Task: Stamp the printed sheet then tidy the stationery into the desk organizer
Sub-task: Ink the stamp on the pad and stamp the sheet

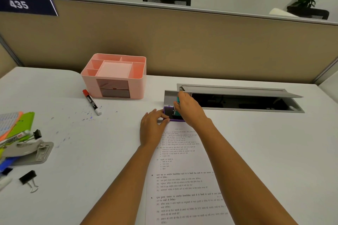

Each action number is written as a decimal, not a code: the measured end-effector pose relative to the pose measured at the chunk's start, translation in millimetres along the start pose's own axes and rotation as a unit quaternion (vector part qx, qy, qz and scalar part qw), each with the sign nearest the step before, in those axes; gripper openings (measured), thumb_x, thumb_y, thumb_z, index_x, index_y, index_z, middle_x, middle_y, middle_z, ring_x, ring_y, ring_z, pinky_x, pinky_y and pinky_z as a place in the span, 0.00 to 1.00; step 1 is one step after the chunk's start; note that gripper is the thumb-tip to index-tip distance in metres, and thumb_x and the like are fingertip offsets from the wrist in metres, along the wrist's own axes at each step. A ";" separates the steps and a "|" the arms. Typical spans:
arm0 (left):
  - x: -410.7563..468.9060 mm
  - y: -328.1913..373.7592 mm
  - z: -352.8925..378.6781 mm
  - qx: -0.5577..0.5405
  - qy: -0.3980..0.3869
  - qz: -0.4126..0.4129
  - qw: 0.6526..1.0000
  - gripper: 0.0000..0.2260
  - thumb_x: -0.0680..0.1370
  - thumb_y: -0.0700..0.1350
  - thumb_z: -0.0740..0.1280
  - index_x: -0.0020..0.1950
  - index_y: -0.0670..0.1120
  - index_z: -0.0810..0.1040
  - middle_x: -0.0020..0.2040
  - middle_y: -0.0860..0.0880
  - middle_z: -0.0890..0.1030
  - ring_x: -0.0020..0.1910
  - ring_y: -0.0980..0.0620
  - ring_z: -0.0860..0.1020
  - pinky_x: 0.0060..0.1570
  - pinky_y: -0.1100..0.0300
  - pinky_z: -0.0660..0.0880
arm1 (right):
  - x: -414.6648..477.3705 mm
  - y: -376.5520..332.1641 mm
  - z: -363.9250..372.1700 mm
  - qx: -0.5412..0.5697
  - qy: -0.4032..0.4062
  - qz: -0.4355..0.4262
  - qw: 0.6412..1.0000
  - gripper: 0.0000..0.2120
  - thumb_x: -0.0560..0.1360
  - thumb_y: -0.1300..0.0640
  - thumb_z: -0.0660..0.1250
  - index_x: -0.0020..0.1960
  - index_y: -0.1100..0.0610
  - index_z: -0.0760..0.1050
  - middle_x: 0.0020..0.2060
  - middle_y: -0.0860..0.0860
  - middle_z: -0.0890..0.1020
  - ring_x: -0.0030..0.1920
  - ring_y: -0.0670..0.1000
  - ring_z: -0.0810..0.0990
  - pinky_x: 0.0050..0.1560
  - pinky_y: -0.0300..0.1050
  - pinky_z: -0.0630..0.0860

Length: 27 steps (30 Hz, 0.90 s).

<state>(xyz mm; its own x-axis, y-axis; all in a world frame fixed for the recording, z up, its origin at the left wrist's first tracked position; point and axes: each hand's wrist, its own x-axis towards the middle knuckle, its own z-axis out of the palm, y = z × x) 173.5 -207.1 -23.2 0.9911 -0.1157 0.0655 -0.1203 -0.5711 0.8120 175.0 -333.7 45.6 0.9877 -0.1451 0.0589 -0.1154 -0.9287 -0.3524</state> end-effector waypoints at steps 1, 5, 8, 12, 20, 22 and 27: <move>-0.2 0.2 -0.3 0.001 0.000 0.002 1.000 0.09 0.74 0.51 0.68 0.50 0.48 0.80 0.59 0.47 0.80 0.60 0.44 0.76 0.63 0.44 0.72 | -1.3 -1.2 1.5 0.004 0.002 0.005 1.000 0.15 0.80 0.54 0.57 0.64 0.61 0.65 0.59 0.58 0.76 0.54 0.55 0.78 0.52 0.45 0.76; 1.3 -3.7 0.5 0.007 -0.008 0.005 1.000 0.08 0.73 0.53 0.68 0.48 0.51 0.79 0.58 0.46 0.81 0.60 0.42 0.75 0.64 0.44 0.70 | -7.1 -1.4 5.5 0.021 0.008 0.023 0.999 0.15 0.80 0.54 0.58 0.63 0.60 0.65 0.59 0.58 0.76 0.55 0.56 0.78 0.53 0.46 0.76; 2.3 -4.1 1.0 0.014 -0.008 0.002 1.000 0.09 0.73 0.53 0.68 0.48 0.49 0.79 0.58 0.46 0.81 0.60 0.44 0.76 0.70 0.49 0.65 | -5.9 -2.1 6.3 0.029 0.015 0.032 0.999 0.14 0.80 0.53 0.57 0.63 0.60 0.65 0.58 0.58 0.77 0.53 0.56 0.79 0.52 0.46 0.77; 2.3 -3.6 2.1 0.015 -0.009 -0.012 1.000 0.10 0.74 0.53 0.67 0.50 0.50 0.80 0.62 0.46 0.79 0.64 0.43 0.73 0.70 0.48 0.65 | -4.1 -5.2 5.1 0.030 0.023 0.039 0.999 0.14 0.80 0.54 0.58 0.63 0.60 0.65 0.56 0.58 0.78 0.51 0.56 0.80 0.50 0.46 0.77; -1.9 3.5 -1.6 0.020 -0.007 -0.027 0.999 0.14 0.75 0.51 0.66 0.57 0.48 0.80 0.71 0.46 0.70 0.73 0.44 0.63 0.71 0.48 0.61 | -20.0 -1.4 11.2 0.049 0.029 0.044 0.997 0.13 0.80 0.53 0.59 0.60 0.59 0.66 0.56 0.58 0.77 0.50 0.54 0.79 0.48 0.44 0.78; -2.2 4.6 -2.1 0.022 -0.007 -0.029 0.999 0.13 0.75 0.52 0.66 0.57 0.48 0.80 0.71 0.46 0.70 0.73 0.44 0.63 0.71 0.48 0.60 | -12.5 -2.4 9.3 0.047 0.034 0.044 0.997 0.12 0.80 0.54 0.58 0.60 0.59 0.66 0.55 0.59 0.78 0.46 0.53 0.78 0.45 0.43 0.76; -1.1 2.6 -0.9 0.021 -0.002 -0.024 0.999 0.14 0.75 0.52 0.67 0.57 0.48 0.80 0.70 0.46 0.71 0.72 0.44 0.64 0.71 0.48 0.61 | 1.4 -7.8 5.2 0.038 0.019 0.054 0.998 0.14 0.79 0.56 0.59 0.63 0.60 0.65 0.55 0.60 0.78 0.50 0.58 0.79 0.48 0.49 0.78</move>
<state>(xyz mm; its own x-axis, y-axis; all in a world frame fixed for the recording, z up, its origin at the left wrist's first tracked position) 172.1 -207.7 -20.6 0.9956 -0.0901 0.0239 -0.0741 -0.6096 0.7893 177.9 -324.9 43.5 0.9649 -0.2574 0.0522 -0.2113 -0.8789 -0.4277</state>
